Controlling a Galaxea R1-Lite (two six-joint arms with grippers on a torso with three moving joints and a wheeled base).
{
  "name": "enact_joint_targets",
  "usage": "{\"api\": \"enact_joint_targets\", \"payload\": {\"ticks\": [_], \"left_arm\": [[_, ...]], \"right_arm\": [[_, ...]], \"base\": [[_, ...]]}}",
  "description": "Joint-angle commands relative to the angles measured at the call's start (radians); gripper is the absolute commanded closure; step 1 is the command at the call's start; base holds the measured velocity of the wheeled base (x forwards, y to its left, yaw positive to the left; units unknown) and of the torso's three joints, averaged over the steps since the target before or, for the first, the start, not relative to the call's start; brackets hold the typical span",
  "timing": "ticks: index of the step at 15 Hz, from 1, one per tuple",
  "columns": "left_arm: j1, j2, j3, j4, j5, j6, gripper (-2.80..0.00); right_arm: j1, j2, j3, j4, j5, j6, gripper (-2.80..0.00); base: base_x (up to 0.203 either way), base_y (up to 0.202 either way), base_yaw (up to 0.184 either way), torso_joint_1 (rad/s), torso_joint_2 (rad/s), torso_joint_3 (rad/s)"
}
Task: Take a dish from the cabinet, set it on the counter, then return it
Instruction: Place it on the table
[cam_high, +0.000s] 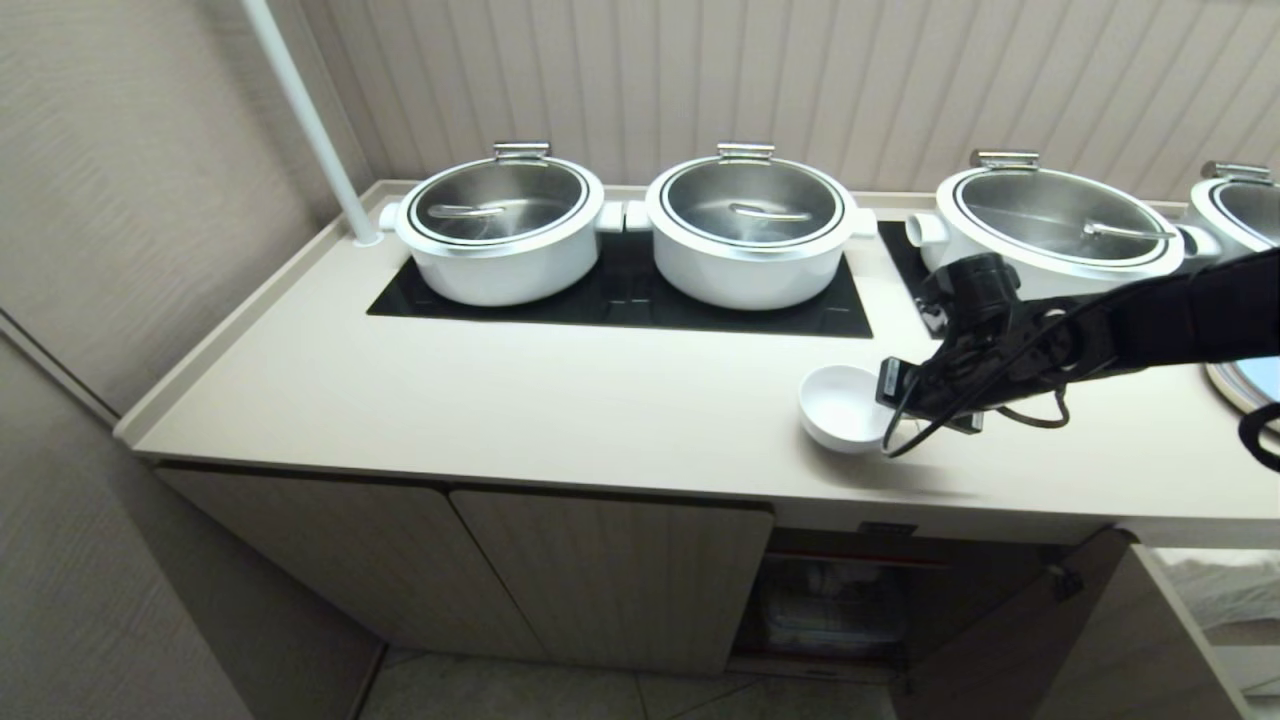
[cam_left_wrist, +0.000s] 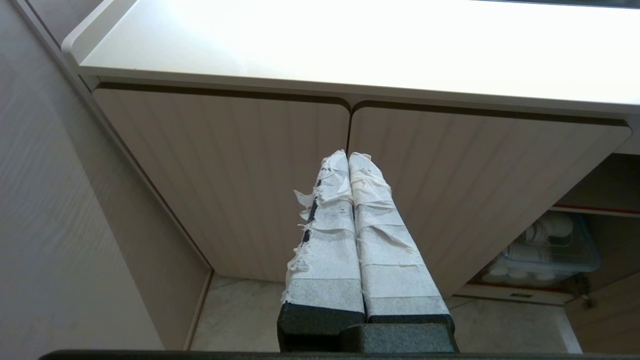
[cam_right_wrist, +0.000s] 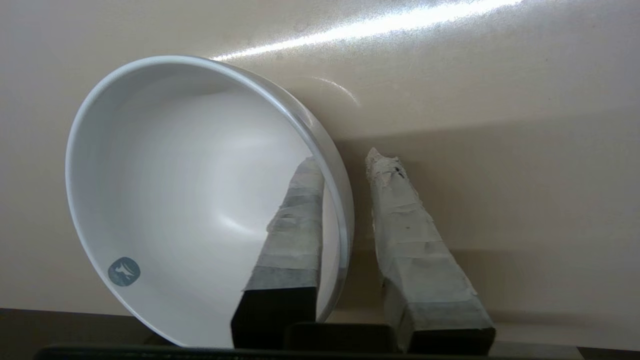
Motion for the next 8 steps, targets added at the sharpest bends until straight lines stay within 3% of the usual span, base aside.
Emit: {"api": "enact_joint_targets", "payload": {"ticks": [1, 8], "left_arm": [[0.0, 0.0, 0.0, 0.0, 0.001, -0.001, 0.0], [0.0, 0.0, 0.0, 0.0, 0.001, -0.001, 0.0]], "right_arm": [[0.001, -0.002, 0.0, 0.002, 0.0, 0.002, -2.8], [0.001, -0.008, 0.003, -0.004, 0.001, 0.002, -2.8]], "base": [[0.0, 0.0, 0.0, 0.0, 0.0, 0.0], [0.0, 0.0, 0.0, 0.0, 0.0, 0.0]]}}
